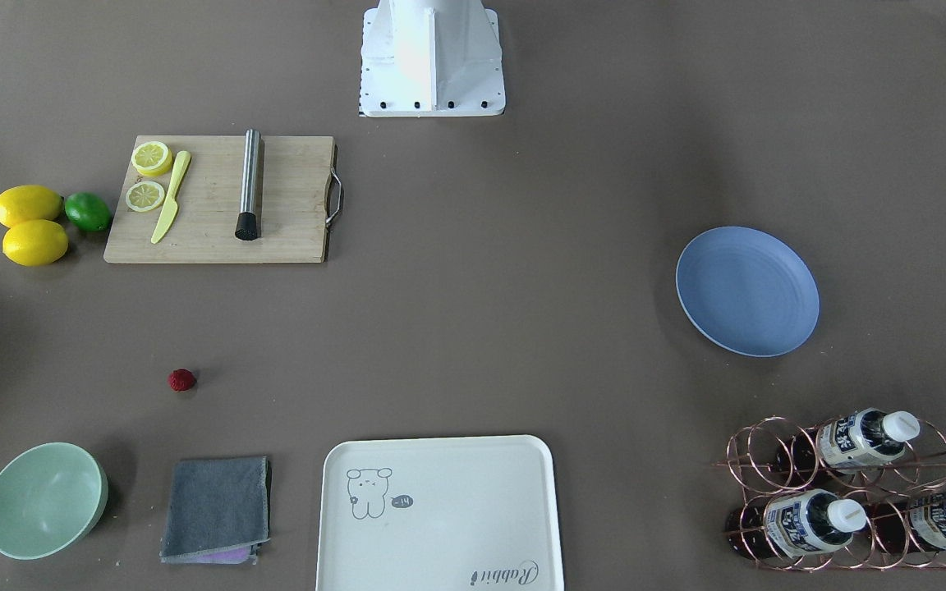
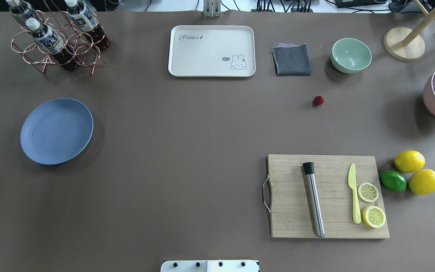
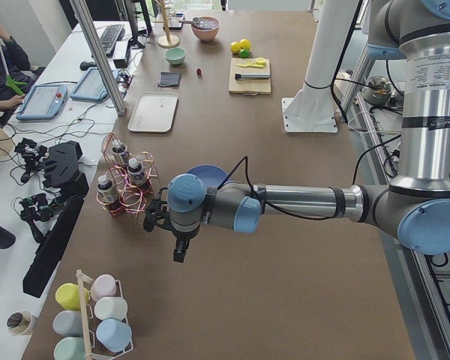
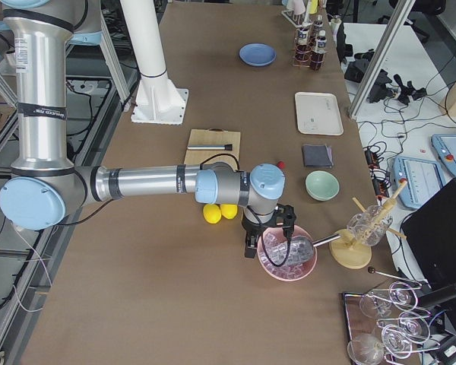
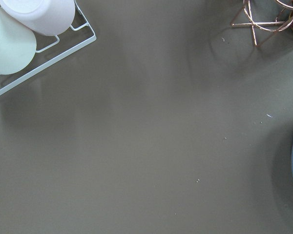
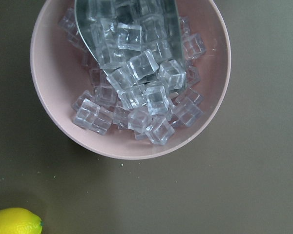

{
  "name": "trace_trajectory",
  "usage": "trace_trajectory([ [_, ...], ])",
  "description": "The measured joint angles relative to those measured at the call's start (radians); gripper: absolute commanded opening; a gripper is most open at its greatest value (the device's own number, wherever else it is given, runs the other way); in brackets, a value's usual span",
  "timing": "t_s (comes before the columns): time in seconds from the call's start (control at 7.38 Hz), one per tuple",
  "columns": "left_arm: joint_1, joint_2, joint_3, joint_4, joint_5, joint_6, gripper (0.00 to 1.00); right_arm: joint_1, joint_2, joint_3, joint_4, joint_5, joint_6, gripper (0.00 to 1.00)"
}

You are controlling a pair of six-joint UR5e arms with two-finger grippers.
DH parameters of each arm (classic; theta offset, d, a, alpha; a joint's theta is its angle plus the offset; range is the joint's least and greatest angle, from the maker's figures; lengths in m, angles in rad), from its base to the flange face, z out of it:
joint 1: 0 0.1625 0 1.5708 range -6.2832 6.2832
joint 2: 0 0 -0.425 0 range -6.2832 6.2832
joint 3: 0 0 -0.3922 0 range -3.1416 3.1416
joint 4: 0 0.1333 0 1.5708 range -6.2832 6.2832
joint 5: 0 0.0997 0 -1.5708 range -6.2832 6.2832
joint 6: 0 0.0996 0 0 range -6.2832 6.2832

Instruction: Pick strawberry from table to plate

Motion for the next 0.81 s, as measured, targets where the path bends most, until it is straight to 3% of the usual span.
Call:
trace_trajectory([
  [0.41,0.023,-0.027,0.007,-0.127,0.002,-0.004,0.98,-0.005,0.015,0.020,0.224,0.009,0.004,1.00],
  [0.81,0.141,-0.036,0.043,-0.227,0.015,-0.203,0.98,-0.093,0.032,0.052,0.275,0.003,0.109,1.00],
])
